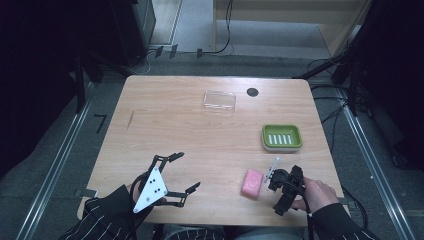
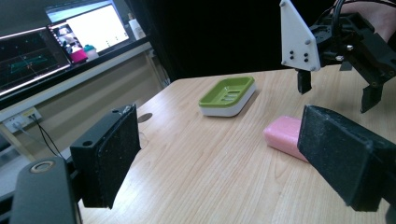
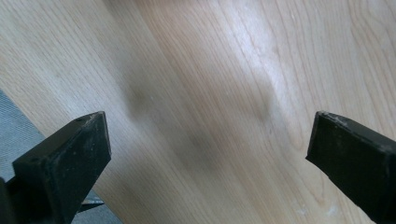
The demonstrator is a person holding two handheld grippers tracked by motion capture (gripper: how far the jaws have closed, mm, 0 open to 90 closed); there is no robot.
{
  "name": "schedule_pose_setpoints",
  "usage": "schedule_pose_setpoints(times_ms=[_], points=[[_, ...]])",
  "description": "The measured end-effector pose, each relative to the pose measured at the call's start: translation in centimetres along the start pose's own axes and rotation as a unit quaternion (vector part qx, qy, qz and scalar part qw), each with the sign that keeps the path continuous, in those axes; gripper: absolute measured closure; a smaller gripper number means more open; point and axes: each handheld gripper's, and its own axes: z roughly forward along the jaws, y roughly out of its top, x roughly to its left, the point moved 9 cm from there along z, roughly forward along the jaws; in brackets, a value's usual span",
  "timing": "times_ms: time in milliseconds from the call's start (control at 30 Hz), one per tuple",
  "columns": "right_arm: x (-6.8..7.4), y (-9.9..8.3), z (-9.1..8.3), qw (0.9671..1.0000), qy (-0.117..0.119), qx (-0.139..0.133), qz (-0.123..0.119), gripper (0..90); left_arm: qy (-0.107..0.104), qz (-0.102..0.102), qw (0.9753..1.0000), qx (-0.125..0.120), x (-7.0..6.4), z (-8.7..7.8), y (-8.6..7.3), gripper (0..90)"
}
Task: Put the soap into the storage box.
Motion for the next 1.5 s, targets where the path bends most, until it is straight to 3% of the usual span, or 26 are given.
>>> schedule_pose_setpoints(times_ms=[433, 833, 1233, 1500], points=[[0.3, 2.4, -0.6, 0.9996, 0.0, -0.016, -0.025, 0.0, 0.001, -0.003, 1.0, 0.0, 0.0, 0.0, 0.0, 13.5], [0.7, 3.9, -0.9, 0.9989, 0.009, -0.033, -0.032, 0.0, 0.001, -0.003, 1.0, -0.001, 0.1, -0.1, 0.0, 13.5], [1.1, 5.3, -0.8, 0.9982, 0.021, -0.037, -0.041, 0.0, 0.001, -0.003, 1.0, -0.001, 0.1, -0.1, 0.0, 13.5], [1.2, 6.2, -0.5, 0.9983, 0.025, -0.026, -0.046, 0.0, 0.001, -0.002, 1.0, -0.001, 0.1, -0.1, 0.0, 13.5]])
